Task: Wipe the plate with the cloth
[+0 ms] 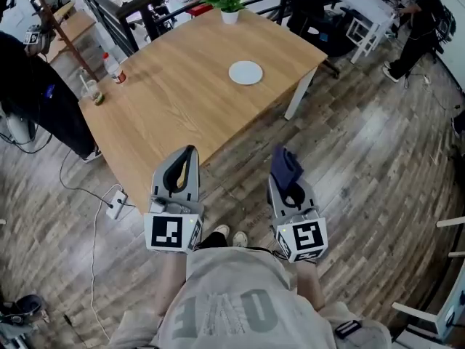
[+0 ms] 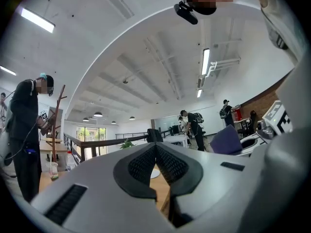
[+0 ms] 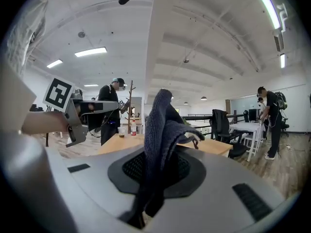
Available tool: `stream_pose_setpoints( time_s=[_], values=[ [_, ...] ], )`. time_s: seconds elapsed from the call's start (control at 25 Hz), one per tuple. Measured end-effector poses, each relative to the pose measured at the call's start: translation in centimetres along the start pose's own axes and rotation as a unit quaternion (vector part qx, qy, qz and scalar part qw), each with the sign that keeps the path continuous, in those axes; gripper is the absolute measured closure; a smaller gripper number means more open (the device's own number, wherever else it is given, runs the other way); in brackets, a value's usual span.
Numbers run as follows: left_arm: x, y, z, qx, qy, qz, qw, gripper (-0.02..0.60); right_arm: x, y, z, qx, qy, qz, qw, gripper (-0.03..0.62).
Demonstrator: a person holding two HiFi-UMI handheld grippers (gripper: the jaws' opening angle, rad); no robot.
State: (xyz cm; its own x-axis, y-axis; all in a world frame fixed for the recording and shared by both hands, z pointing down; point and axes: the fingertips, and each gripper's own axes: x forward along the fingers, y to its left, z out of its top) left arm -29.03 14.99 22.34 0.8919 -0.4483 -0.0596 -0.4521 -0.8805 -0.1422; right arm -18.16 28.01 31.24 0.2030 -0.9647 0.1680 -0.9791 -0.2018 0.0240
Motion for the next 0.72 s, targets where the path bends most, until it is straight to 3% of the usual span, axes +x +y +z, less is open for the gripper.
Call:
stream_pose_setpoints(
  time_s=[0.36,0.56,0.72],
  values=[
    [2.1,-1.1,-1.7,-0.015,0.013,-0.009,0.9998,0.574,-1.0,-2.0,-3.2,0.016,0.032,-0.01,0.999,0.537],
    [8.0,-1.0,-4.3,-0.032,0.01,-0.031,0.9989,0.574,1.0,-5.7,-4.0,0.006,0.05,-0.046,0.998,0.539],
    [13.5,0.5,-4.9,-0.052,0.001,-0.026,0.9983,0.574,3.8,-9.6,-3.0,-0.004,0.055,-0.064,0.996,0.539]
  ],
)
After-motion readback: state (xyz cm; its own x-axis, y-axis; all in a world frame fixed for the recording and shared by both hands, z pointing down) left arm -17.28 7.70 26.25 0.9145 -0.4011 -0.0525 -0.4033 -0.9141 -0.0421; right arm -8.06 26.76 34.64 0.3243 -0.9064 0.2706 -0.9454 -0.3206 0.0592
